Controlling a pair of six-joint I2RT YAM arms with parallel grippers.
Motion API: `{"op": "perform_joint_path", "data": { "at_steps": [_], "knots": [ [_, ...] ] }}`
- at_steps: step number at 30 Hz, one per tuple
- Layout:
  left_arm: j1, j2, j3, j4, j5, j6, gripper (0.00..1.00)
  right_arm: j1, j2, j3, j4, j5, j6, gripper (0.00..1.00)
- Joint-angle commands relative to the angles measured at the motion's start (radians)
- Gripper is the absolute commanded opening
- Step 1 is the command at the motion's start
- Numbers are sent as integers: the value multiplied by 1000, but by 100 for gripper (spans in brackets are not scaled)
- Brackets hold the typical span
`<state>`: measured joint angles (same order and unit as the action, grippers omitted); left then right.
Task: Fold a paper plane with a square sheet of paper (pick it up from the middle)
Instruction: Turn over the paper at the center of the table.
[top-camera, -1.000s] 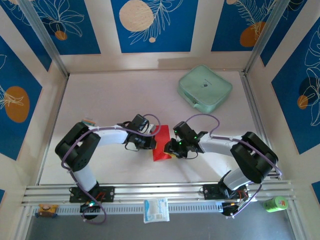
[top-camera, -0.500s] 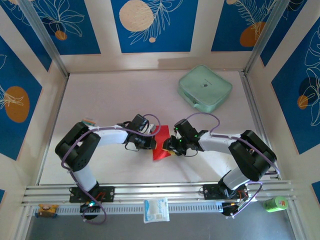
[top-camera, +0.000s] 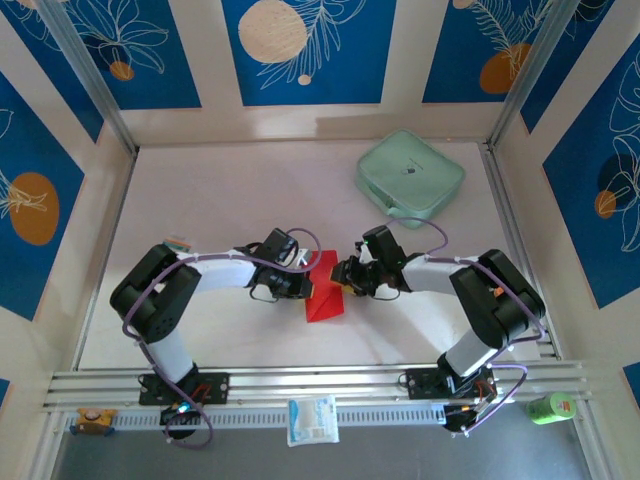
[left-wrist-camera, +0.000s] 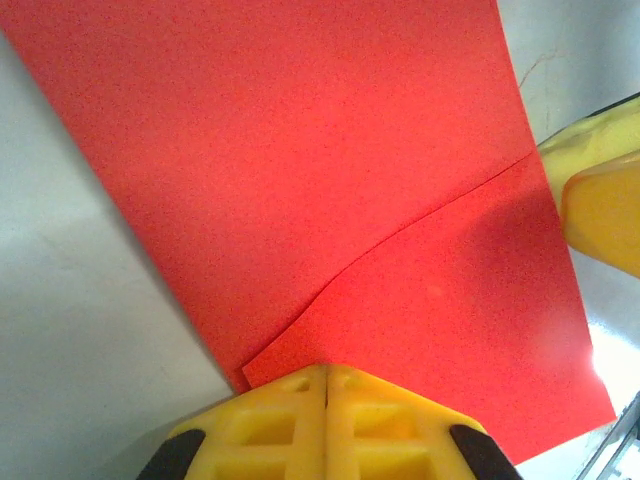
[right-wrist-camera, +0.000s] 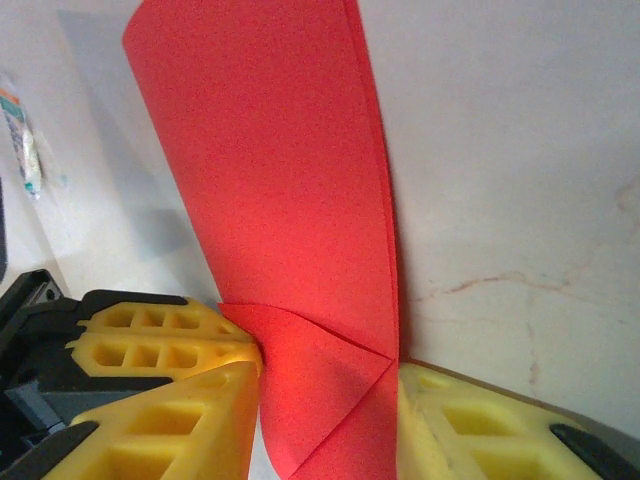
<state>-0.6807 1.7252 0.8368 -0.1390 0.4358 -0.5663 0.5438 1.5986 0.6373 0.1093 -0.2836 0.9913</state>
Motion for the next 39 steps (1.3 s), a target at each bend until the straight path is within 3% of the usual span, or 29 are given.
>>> {"op": "perform_joint_path", "data": {
  "at_steps": [1, 9, 18, 25, 30, 39],
  "knots": [
    [8, 19, -12, -59, -19, 8, 0, -4, 21, -4, 51, -54, -18, 37],
    [8, 7, -2, -66, -11, 6, 0, -10, 35, -21, 73, -51, -23, 28],
    [8, -19, 2, -62, 4, -6, 0, -18, 13, -26, 69, -67, -47, 11],
    [9, -112, -9, -73, -34, -10, 14, -19, -82, -21, -15, -37, -96, 7],
    [8, -210, -22, -89, -102, -12, 22, -15, -168, 9, -178, 45, -131, 7],
    [10, -433, -105, -55, -154, -64, 28, 31, -314, 182, -593, 241, 8, 7]
  ]
}}
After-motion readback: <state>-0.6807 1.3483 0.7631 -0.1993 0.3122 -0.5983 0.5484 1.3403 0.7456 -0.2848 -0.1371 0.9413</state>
